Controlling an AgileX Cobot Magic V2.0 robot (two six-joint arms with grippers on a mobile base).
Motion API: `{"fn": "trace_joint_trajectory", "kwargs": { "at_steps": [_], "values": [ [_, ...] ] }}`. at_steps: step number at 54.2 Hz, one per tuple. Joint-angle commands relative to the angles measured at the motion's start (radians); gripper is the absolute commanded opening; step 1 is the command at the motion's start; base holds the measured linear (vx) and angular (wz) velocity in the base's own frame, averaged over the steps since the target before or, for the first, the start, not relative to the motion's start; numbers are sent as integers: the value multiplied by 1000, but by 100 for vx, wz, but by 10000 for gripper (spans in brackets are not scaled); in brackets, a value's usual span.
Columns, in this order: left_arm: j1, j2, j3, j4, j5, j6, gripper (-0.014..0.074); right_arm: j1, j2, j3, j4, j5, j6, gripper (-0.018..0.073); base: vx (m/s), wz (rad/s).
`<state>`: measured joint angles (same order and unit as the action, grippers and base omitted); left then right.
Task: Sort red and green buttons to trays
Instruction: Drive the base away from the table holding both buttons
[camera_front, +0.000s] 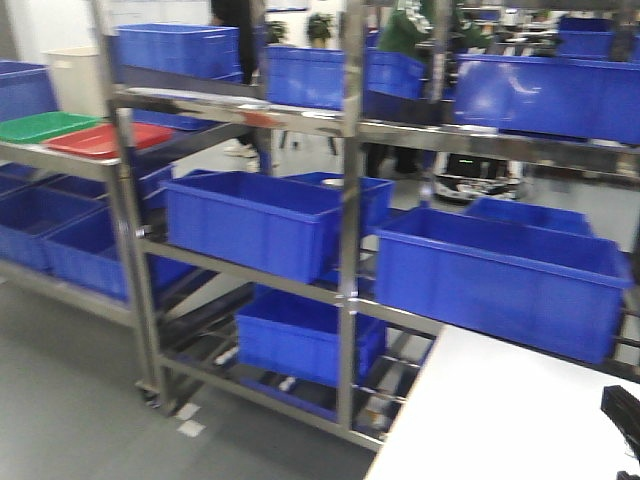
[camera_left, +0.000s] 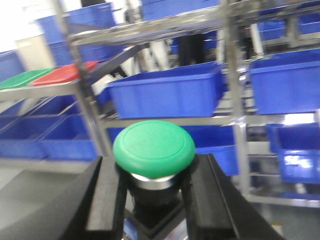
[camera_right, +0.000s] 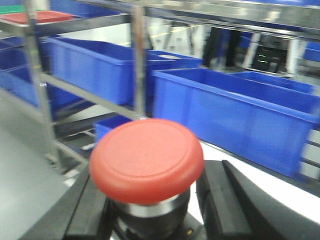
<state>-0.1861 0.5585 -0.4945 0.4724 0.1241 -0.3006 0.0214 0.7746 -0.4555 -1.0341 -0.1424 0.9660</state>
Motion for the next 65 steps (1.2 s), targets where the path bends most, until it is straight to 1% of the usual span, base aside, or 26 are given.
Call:
{"fn": "trace_joint_trajectory", "kwargs": {
  "at_steps": [1,37,50,65],
  "values": [
    [-4,-1,-27,-7,-79,-11,0,-3,-5,-30,1,-45,-1,2,-16,61],
    [-4,-1,-27,-7,-79,-11,0,-3,-5,-30,1,-47,-1,2,-9,59],
    [-4,-1,-27,-7,-79,-11,0,-3,-5,-30,1,-46,-1,2,7,69],
    [-4,-6,-27,-7,-73,-11,0,-3,-5,-30,1,-42,-1,2,21,62]
  ]
}}
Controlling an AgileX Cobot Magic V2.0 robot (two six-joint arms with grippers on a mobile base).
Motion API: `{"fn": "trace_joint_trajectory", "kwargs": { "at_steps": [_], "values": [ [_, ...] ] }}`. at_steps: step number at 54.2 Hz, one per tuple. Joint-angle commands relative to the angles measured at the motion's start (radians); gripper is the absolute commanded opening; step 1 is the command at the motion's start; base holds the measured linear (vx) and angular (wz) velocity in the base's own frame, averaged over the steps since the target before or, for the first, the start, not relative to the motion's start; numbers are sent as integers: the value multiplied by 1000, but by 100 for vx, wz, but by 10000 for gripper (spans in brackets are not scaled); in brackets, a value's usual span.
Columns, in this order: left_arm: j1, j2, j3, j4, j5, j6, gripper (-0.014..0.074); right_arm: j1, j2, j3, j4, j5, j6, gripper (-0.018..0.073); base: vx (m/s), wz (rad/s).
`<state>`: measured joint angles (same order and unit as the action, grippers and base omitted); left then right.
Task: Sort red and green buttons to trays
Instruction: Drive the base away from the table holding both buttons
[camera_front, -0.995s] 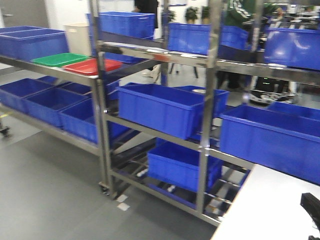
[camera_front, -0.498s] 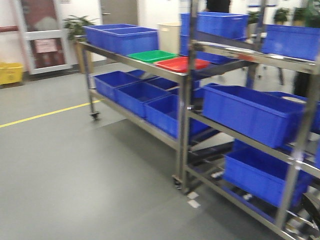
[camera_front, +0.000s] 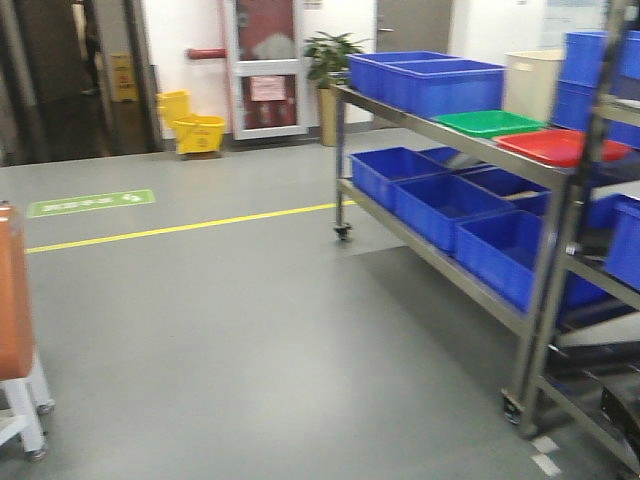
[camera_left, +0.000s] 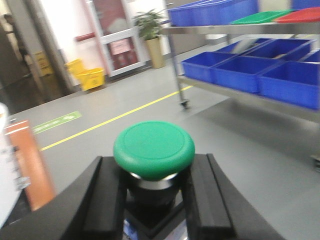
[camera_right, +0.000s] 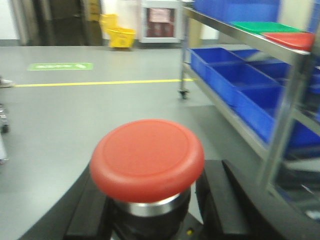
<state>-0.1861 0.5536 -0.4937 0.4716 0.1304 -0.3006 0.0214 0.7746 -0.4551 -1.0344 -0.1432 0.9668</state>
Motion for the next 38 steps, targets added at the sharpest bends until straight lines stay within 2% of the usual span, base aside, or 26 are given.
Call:
{"fn": "trace_joint_trajectory", "kwargs": {
  "at_steps": [1,16,38],
  "values": [
    [-4,-1,-28,-6,-79,-11,0,-3,-5,-30,1,-41,-2,2,28,51],
    [-4,-1,-28,-6,-83,-11,0,-3,-5,-30,1,-41,-2,2,34,35],
    [-4,0,-28,-6,-80,-11,0,-3,-5,-30,-2,-35,-2,2,48,7]
  ]
}}
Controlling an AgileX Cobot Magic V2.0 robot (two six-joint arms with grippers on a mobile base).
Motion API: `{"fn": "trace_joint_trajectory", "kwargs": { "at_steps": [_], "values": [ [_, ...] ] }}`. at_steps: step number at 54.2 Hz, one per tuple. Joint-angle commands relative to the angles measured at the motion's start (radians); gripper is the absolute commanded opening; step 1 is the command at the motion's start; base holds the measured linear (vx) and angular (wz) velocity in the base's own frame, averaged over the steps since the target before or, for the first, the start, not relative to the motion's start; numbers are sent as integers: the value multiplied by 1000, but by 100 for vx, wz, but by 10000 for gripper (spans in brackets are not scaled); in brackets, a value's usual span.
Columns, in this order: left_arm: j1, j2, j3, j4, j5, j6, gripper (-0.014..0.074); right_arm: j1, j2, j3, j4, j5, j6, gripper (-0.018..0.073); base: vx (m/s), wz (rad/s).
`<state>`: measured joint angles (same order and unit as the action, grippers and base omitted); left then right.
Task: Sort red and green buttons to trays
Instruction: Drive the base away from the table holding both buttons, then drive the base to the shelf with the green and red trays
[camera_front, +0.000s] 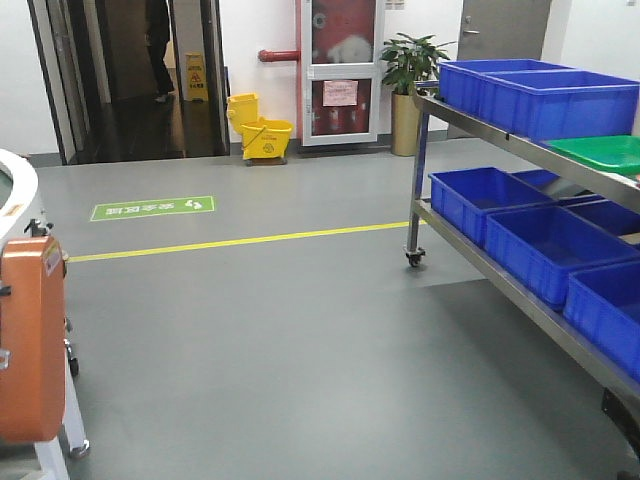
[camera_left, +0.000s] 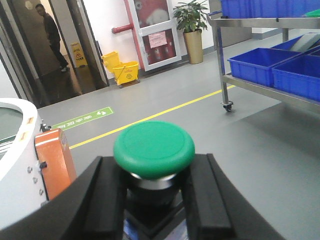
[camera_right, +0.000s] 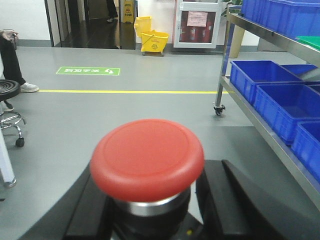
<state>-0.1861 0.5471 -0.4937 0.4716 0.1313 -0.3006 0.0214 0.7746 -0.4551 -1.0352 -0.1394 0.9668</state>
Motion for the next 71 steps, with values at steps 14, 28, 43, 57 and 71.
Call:
{"fn": "trace_joint_trajectory", "kwargs": {
  "at_steps": [14,28,43,57,71],
  "values": [
    [-4,6,-28,-6,-79,-11,0,-3,-5,-30,-1,-39,-2,2,54,10],
    [-4,6,-28,-6,-80,-11,0,-3,-5,-30,-1,-38,-2,2,59,16],
    [-4,6,-28,-6,-80,-11,0,-3,-5,-30,-1,-38,-2,2,62,11],
    [-4,6,-28,-6,-81,-11,0,-3,-5,-30,-1,-38,-2,2,63,-7],
    [-4,6,-28,-6,-81,-11,0,-3,-5,-30,-1,-38,-2,2,61,-33]
  ]
}}
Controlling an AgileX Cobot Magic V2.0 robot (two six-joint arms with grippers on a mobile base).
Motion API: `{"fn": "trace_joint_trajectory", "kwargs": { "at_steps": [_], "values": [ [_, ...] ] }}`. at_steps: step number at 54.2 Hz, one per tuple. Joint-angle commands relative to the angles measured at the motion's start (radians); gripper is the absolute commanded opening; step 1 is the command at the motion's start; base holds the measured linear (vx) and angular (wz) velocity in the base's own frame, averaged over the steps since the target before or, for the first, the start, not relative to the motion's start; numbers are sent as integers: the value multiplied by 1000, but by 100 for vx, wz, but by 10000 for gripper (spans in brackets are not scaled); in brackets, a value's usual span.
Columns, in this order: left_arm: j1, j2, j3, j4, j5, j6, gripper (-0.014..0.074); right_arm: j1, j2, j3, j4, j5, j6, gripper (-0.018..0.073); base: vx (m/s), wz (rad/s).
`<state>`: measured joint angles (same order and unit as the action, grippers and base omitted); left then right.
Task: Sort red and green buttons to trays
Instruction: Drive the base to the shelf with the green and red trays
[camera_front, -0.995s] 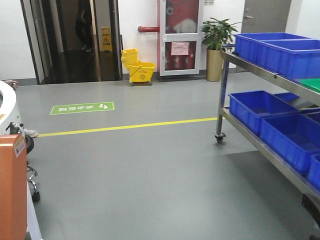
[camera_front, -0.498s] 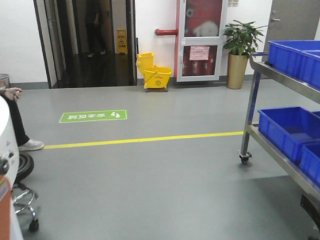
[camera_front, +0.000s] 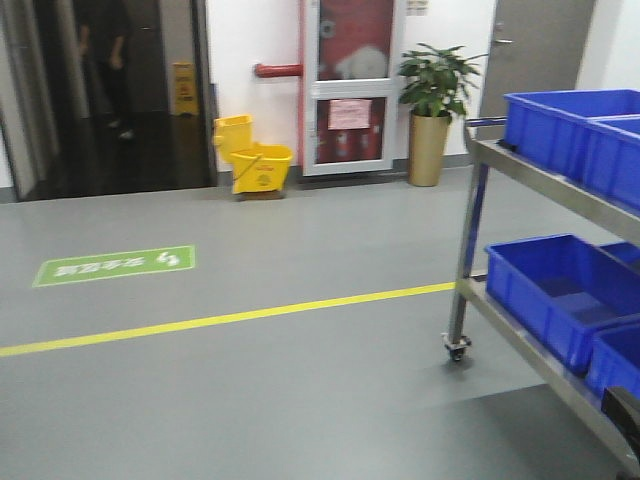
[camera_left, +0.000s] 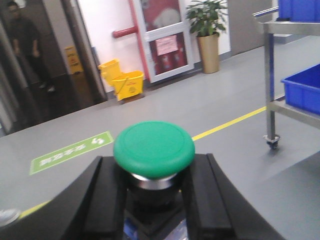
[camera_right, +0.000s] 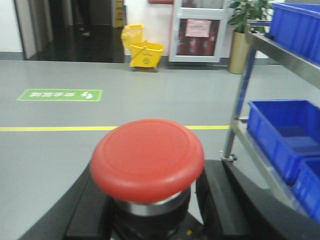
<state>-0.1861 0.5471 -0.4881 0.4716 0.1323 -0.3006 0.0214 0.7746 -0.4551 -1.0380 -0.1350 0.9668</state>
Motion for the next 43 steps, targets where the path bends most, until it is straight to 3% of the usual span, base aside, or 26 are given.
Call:
{"fn": "trace_joint_trajectory", "kwargs": {
  "at_steps": [1,43],
  "values": [
    [-4,6,-33,-6,-82,-11,0,-3,-5,-30,1,-42,-2,2,60,-43],
    [-4,6,-33,-6,-81,-11,0,-3,-1,-30,1,-42,-2,2,53,-50]
  ]
}}
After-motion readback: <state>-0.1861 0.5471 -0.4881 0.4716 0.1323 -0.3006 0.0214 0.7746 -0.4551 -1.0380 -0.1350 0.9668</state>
